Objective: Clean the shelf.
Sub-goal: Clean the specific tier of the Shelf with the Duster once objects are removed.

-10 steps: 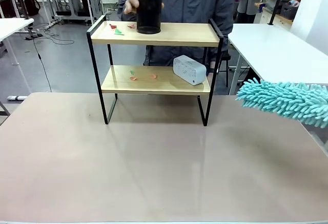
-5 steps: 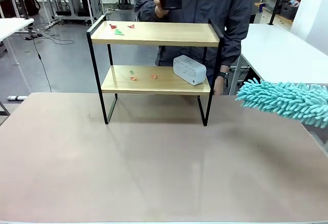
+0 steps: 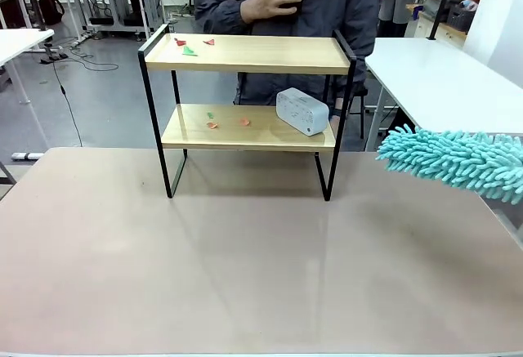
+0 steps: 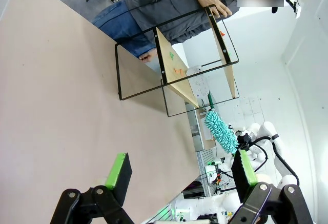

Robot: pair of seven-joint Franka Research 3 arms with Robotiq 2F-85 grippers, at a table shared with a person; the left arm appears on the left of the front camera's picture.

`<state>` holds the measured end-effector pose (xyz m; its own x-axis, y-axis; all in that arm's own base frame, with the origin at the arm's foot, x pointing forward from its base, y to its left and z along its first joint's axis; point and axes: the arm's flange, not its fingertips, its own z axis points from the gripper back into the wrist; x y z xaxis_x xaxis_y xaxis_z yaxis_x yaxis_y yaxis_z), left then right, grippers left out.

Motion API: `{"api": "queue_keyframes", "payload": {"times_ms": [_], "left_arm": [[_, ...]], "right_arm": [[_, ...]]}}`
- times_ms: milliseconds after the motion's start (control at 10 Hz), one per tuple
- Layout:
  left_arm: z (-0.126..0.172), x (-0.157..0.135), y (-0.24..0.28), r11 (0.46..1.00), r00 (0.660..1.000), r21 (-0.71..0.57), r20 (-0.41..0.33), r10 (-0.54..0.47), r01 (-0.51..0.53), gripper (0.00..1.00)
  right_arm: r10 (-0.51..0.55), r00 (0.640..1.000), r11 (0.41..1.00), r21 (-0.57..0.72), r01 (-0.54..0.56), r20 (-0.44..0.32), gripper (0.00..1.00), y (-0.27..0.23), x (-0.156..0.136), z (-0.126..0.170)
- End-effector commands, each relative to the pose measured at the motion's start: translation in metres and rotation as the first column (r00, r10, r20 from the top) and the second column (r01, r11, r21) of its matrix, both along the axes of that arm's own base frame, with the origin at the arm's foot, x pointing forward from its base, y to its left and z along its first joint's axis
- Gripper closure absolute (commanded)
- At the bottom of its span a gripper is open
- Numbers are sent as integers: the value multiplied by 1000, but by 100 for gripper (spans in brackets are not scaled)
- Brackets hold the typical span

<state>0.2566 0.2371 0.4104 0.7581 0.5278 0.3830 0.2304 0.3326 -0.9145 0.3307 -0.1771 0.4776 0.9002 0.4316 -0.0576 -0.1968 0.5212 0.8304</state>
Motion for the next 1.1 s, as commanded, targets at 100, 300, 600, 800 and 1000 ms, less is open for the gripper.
{"api": "queue_keyframes", "payload": {"times_ms": [100,300,600,800,1000], "left_arm": [[0,0,-2,1000,999,-5,34,4,-4,0],[0,0,-2,1000,999,-5,34,4,-4,0],[0,0,-2,1000,999,-5,34,4,-4,0],[0,0,-2,1000,999,-5,34,4,-4,0],[0,0,-2,1000,999,-5,34,4,-4,0]], "right_arm": [[-49,999,998,-29,48,0,88,5,-1,17],[-224,963,966,-95,240,151,88,25,-12,105],[-327,891,906,-164,391,316,88,115,-1,196],[-308,860,885,-208,415,407,88,188,16,208],[-268,809,894,-179,412,522,88,236,20,204]]}}
